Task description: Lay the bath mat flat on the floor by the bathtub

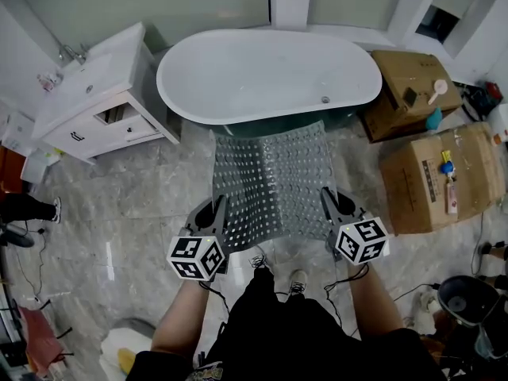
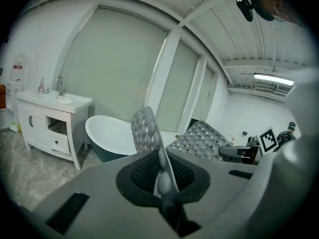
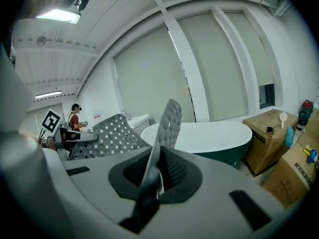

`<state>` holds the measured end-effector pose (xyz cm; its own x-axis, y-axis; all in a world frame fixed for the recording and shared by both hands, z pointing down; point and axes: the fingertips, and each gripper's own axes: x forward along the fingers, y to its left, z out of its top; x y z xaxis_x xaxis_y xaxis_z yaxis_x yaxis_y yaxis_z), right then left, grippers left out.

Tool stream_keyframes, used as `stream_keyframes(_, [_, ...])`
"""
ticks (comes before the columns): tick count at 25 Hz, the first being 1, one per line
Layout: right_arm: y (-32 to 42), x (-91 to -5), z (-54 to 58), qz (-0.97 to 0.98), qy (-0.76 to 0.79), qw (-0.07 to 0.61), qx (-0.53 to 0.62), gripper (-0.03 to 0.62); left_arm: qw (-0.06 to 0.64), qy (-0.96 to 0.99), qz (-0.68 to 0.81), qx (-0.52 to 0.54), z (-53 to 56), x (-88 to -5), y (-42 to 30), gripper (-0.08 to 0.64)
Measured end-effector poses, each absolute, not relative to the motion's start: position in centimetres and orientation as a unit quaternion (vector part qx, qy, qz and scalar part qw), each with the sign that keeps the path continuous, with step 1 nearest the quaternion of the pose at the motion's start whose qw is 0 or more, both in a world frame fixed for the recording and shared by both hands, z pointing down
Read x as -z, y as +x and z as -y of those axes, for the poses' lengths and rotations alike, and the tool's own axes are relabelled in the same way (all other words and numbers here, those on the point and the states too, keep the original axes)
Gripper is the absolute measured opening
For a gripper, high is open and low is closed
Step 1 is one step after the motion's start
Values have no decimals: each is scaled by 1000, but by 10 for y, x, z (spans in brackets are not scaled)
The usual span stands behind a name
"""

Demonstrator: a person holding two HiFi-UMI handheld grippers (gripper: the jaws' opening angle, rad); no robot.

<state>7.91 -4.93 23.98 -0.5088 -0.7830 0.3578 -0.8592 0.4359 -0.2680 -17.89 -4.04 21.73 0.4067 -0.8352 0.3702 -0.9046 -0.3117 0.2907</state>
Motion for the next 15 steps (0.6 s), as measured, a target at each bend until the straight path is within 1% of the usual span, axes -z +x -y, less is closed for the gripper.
stream_keyframes(15, [12,-279,112,833,493,106,-228,31,241,802,540,-82,101,-258,-255,29])
